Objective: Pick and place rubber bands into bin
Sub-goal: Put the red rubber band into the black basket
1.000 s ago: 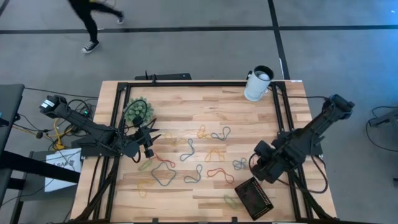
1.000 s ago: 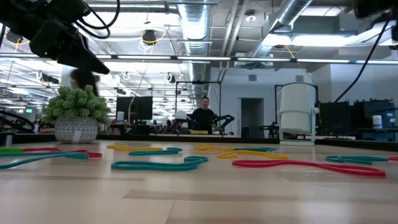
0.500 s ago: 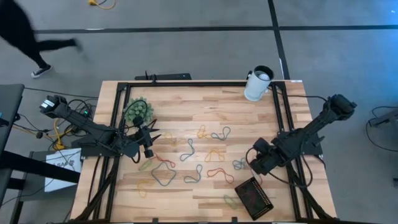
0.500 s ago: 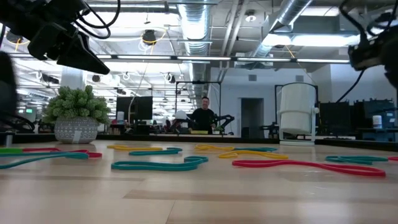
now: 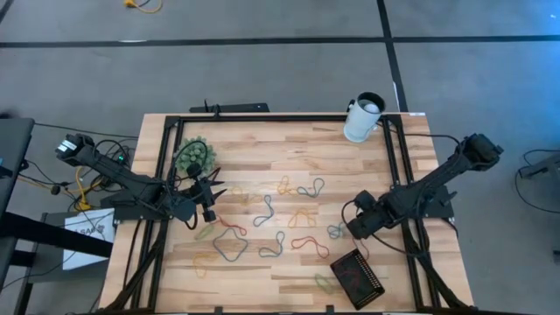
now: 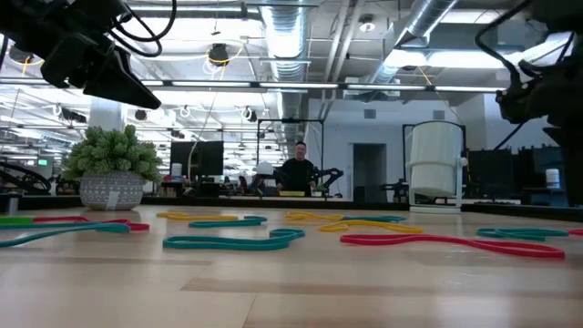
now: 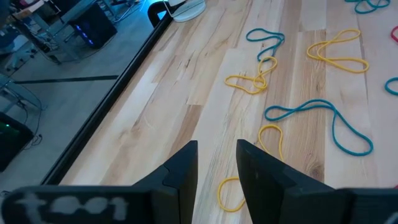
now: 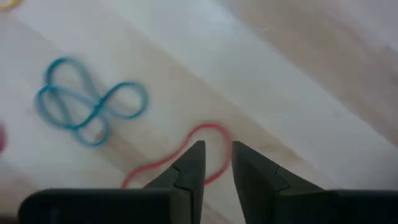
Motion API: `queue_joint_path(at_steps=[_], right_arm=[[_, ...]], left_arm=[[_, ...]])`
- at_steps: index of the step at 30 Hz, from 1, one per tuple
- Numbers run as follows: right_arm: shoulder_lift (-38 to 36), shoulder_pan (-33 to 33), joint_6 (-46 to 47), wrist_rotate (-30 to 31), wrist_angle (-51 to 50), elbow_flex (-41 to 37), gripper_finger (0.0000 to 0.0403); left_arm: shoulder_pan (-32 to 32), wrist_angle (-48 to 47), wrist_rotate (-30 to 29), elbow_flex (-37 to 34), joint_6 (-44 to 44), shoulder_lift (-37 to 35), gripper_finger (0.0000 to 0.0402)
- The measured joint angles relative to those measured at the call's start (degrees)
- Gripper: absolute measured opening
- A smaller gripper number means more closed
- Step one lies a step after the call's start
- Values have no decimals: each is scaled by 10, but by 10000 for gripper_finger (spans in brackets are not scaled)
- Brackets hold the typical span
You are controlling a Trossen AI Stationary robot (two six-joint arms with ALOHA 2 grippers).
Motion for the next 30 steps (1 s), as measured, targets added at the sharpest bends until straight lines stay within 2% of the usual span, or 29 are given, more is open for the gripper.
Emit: queue_joint_path(at_steps=[7,10,14,18,30], right_arm=[[3,-4,15,-3,12,0,74],[32,-4,39,-6,10,0,74],[88,-1,25,-42,14,0,74],[121,-2,17,-44,12,5,74],[133,-3,-4,-51,12,23,69]], left_arm=[[0,0,0,0,0,0,101],[0,0,0,0,0,0,101],[0,-1,1,0,0,0,101],[0,-1,1,0,0,0,101],[0,-1,1,0,0,0,101]])
